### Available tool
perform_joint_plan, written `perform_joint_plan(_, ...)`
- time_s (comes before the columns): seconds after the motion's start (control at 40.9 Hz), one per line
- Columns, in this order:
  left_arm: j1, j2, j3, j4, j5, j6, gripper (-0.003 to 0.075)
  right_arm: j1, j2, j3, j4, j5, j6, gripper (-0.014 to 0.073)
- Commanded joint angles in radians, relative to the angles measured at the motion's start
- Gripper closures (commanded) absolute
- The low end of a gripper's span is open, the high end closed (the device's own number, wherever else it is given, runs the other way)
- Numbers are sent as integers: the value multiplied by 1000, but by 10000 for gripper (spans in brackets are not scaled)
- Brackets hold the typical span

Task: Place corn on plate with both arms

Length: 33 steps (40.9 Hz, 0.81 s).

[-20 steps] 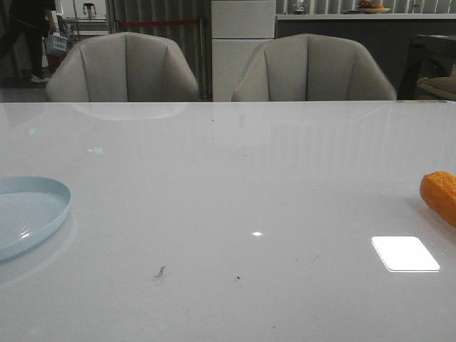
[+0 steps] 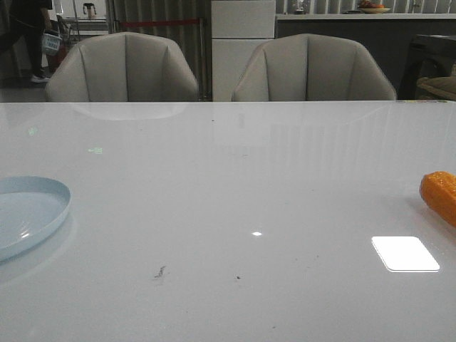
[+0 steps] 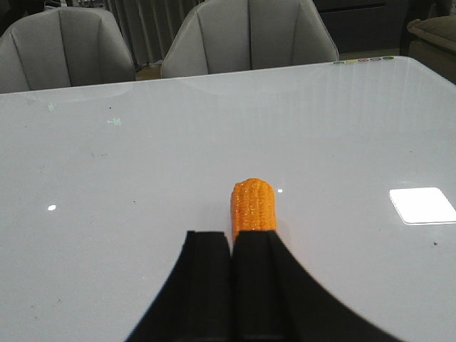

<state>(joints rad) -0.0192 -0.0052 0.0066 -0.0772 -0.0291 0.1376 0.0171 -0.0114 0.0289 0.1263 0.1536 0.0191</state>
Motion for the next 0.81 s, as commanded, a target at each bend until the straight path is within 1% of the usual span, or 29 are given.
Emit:
perform_joint_plan(0.0, -8, -17, 37, -6, -119, -12, 624, -1, -22, -22, -4, -86, -5, 536)
perform_joint_plan(0.171, -8, -17, 35, -6, -258, -12, 624, -1, -22, -22, -4, -86, -5, 536)
perform_joint_plan(0.244, -8, -17, 28, -6, -281, -12, 624, -1, -22, -22, -4, -109, -5, 536)
perform_joint_plan(0.293, -8, -17, 20, -6, -281, -12, 624, -1, -22, -22, -4, -140, -5, 536)
perform_joint_plan(0.488, -8, -13, -87, -4, -139, -12, 624, 2, -22, -23, 32, -451, -1, 536)
perform_joint_plan(0.537, -8, -13, -120, -2, -121, -12, 624, 2, -22, -35, 32, -478, 5, 536)
perform_joint_plan(0.586, -8, -13, -149, 1, -121, -12, 624, 2, -20, -63, 32, -449, 20, 536)
perform_joint_plan(0.659, -8, -11, -188, 5, -119, -12, 624, 2, -14, -125, 32, -356, 40, 536)
perform_joint_plan(0.781, -8, 30, -260, 5, -119, -12, 624, 2, 25, -274, 31, -146, 40, 535)
